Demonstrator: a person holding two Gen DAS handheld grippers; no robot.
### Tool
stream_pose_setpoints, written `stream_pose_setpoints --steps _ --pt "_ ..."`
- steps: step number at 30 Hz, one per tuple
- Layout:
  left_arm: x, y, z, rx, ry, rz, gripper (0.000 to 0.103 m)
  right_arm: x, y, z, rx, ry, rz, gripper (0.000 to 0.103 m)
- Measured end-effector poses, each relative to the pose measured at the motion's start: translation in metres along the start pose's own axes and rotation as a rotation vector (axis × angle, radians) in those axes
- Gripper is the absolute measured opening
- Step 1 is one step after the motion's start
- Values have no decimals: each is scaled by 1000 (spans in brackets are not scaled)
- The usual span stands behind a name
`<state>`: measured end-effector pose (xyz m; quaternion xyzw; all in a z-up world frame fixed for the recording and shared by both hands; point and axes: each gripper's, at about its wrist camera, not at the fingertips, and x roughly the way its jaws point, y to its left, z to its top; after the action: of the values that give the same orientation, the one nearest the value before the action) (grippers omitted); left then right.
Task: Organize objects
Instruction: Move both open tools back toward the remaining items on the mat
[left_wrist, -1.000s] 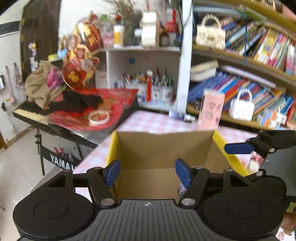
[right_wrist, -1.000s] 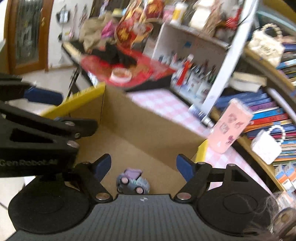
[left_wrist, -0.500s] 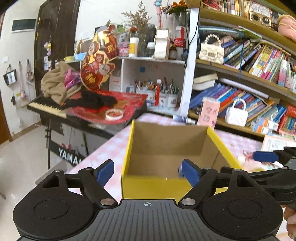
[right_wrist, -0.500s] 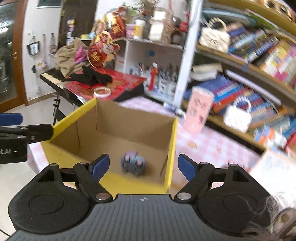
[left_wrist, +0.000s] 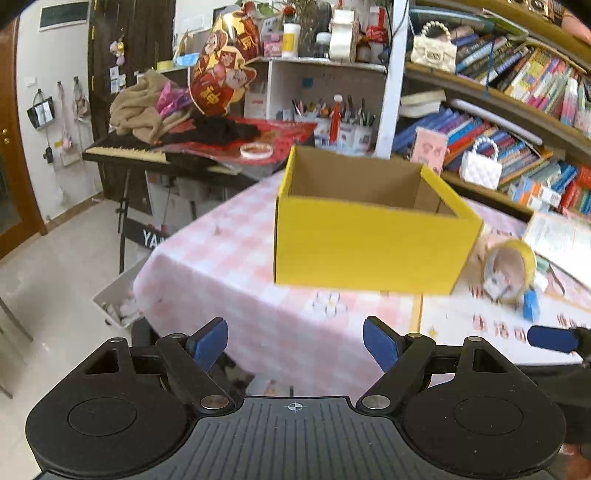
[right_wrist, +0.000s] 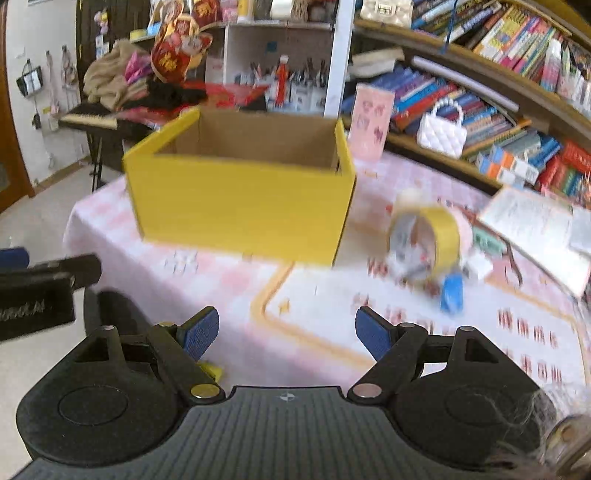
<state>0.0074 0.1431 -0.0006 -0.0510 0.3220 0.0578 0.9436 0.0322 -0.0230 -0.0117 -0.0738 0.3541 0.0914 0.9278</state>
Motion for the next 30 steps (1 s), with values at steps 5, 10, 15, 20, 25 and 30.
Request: stream_pose_setpoints --steps 5,10,15,20,25,30 --pt "-9 -2 -15 26 18 -4 83 -16 -2 -24 24 26 -24 80" --pt "-17 -13 -24 42 24 -59 83 -31 -18 -36 94 23 -94 81" --pt "-17 -31 -31 84 46 -134 83 -41 -39 -50 160 41 -166 81" --pt "-14 -57 -33 135 59 -204 83 -47 -60 -59 222 71 -217 82" --pt "-4 -85 -31 175 81 -269 83 -50 -82 -65 259 87 -268 82" --pt "9 -119 -24 200 89 -313 83 -46 -110 -67 284 106 -302 83"
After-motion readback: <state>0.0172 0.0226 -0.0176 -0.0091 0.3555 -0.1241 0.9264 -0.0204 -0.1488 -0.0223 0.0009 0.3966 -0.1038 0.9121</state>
